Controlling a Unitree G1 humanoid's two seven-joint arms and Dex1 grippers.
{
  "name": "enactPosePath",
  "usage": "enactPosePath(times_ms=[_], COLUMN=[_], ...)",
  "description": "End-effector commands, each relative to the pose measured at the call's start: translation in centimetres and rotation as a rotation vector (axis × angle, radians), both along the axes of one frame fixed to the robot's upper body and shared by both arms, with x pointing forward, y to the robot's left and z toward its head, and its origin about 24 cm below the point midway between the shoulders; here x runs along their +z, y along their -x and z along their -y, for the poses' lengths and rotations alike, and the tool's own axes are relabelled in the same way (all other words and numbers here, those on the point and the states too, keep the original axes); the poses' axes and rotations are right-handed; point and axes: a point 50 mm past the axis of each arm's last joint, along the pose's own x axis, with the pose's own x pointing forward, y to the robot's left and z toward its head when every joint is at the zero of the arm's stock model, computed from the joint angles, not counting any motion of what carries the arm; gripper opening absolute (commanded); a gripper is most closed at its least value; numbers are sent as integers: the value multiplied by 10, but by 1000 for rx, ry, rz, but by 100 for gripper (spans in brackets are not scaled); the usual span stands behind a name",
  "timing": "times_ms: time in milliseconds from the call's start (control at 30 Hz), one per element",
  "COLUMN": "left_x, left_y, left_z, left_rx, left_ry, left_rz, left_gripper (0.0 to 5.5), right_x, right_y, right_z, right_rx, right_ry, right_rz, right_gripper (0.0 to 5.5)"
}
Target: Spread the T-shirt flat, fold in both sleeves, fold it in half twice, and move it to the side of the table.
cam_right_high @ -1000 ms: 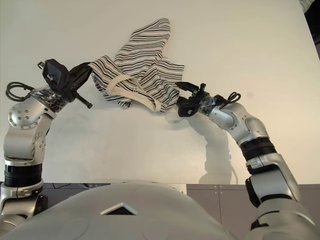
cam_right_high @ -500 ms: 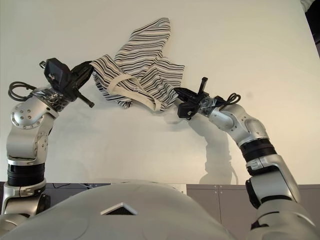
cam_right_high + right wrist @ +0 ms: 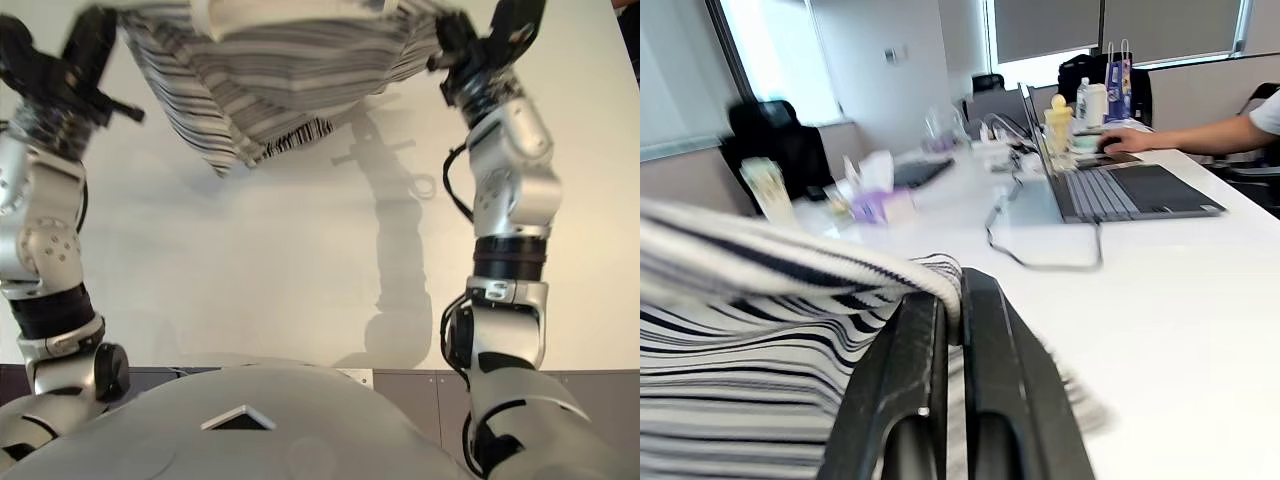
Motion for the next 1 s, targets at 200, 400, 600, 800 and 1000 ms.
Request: enactPosePath(times_ms=[200, 400, 600, 800, 1000], left_x=[65, 127, 146, 144, 130], left_y=[-50, -102, -130, -133, -129], left_z=[8, 7, 8, 3, -6], left_rx=[59, 205, 315, 308, 272], left_ry=[-212, -377, -494, -502, -486], left_rz=[202, 336, 372, 372, 354], left_gripper=[10, 10, 10, 10, 10], right_x=[126, 174, 166, 162, 139], right_y=[-33, -63, -81, -81, -76], right_z=[-29, -39, -45, -35, -26], right_rx=[-14, -132, -237, -260, -187], right_ry=[242, 359, 421, 390, 404], right_rz=[438, 545, 488, 483, 456], right_gripper=[16, 16, 16, 16, 16])
